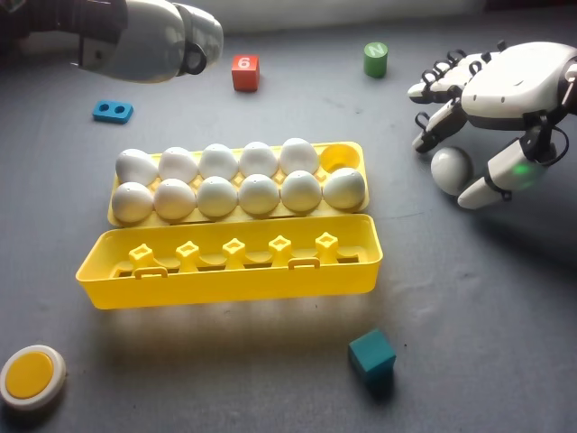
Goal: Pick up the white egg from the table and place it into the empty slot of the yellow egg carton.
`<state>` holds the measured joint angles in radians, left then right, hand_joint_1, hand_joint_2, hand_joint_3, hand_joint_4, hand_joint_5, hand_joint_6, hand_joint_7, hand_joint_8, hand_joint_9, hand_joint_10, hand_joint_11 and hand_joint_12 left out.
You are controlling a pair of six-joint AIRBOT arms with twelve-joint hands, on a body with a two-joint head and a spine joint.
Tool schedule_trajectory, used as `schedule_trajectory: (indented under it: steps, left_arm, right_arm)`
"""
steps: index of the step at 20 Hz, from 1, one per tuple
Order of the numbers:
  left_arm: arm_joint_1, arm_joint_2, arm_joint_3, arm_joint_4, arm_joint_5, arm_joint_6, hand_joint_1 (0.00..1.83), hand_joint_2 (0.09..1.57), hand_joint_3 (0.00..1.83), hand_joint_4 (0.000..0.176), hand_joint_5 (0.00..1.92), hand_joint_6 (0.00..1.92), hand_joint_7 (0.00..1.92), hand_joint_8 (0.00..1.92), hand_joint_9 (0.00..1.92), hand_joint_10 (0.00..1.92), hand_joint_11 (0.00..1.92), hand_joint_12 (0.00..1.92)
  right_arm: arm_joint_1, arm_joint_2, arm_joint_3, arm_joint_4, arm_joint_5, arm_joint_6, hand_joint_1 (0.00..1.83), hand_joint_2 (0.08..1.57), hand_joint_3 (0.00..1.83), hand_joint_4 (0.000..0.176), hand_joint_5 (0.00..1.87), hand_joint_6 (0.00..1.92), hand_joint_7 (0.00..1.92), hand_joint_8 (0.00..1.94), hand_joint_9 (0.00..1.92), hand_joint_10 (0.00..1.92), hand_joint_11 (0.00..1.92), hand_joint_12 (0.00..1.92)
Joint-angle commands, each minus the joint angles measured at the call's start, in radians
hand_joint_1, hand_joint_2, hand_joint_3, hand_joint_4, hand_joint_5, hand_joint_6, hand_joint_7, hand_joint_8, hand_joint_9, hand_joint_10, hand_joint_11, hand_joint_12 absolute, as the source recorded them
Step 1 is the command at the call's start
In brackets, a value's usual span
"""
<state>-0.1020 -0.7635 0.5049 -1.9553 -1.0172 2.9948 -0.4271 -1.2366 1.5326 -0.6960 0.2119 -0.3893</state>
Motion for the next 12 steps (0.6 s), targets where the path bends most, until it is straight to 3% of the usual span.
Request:
schedule_trajectory:
  steps: [1,3,5,6,7,8,9,10,11,12]
  left_arm:
    - [-0.014,0.002,0.0,0.09,0.026,0.004,0.0,1.28,0.0,0.0,0.07,0.01,0.06,0.01,0.03,0.01,0.0,0.0]
    - [-0.014,0.002,0.0,0.09,0.026,0.004,0.0,1.28,0.0,0.0,0.06,0.0,0.05,0.0,0.02,0.0,0.0,0.0]
    - [-0.014,0.002,0.0,0.09,0.026,0.004,0.0,1.28,0.0,0.0,0.05,0.0,0.04,0.0,0.0,0.0,0.0,0.0]
    - [-0.014,0.002,0.0,0.09,0.026,0.004,0.0,1.28,0.0,0.0,0.05,0.0,0.04,0.0,0.0,0.0,0.0,0.0]
    - [-0.014,0.002,0.0,0.09,0.026,0.004,0.0,1.28,0.0,0.0,0.06,0.01,0.05,0.01,0.01,0.01,0.0,0.0]
    - [-0.014,0.002,0.0,0.09,0.026,0.004,0.0,1.28,0.0,0.0,0.05,0.0,0.03,0.0,0.0,0.0,0.0,0.0]
    - [-0.014,0.002,0.0,0.09,0.026,0.004,0.0,1.28,0.0,0.0,0.05,0.0,0.03,0.0,0.0,0.0,0.0,0.0]
    - [-0.014,0.002,0.0,0.09,0.026,0.004,0.0,1.28,0.0,0.0,0.05,0.0,0.03,0.0,0.0,0.0,0.0,0.0]
    - [-0.014,0.002,0.0,0.09,0.026,0.004,0.0,1.28,0.0,0.0,0.05,0.0,0.03,0.0,0.0,0.0,0.0,0.0]
    - [-0.014,0.002,0.0,0.09,0.026,0.004,0.0,1.28,0.0,0.0,0.05,0.0,0.03,0.0,0.0,0.0,0.0,0.0]
  right_arm:
    - [0.008,0.006,0.003,0.022,0.076,0.003,0.67,0.95,0.0,0.158,0.63,0.02,0.0,0.0,0.0,0.0,0.0,0.0]
    - [0.008,0.005,0.003,0.022,0.076,0.003,0.69,0.93,0.0,0.162,0.72,0.03,0.0,0.0,0.0,0.0,0.0,0.0]
    - [0.008,0.004,0.003,0.022,0.076,0.003,0.76,0.92,0.0,0.147,0.89,0.02,0.0,0.0,0.0,0.0,0.01,0.02]
    - [0.007,0.004,0.003,0.023,0.076,0.003,0.76,0.92,0.0,0.147,0.89,0.02,0.0,0.0,0.0,0.0,0.01,0.02]
    - [0.007,0.004,0.003,0.024,0.076,0.003,0.83,0.93,0.0,0.107,0.98,0.02,0.0,0.0,0.0,0.0,0.0,0.0]
    - [0.006,0.004,0.003,0.026,0.076,0.003,1.02,1.01,0.01,0.164,1.13,0.53,0.0,0.0,0.0,0.0,0.0,0.0]
    - [0.005,0.004,0.003,0.026,0.076,0.003,1.02,1.01,0.01,0.164,1.13,0.53,0.0,0.0,0.0,0.0,0.0,0.0]
    - [0.005,0.004,0.003,0.026,0.076,0.003,1.11,1.0,0.0,0.14,1.27,0.49,0.01,0.0,0.0,0.0,0.0,0.0]
    - [0.005,0.004,0.003,0.026,0.076,0.003,1.11,0.99,0.0,0.158,1.3,0.45,0.01,0.0,0.0,0.0,0.0,0.0]
    - [0.004,0.004,0.003,0.026,0.076,0.003,1.12,0.99,0.0,0.134,1.3,0.44,0.02,0.0,0.0,0.0,0.0,0.0]
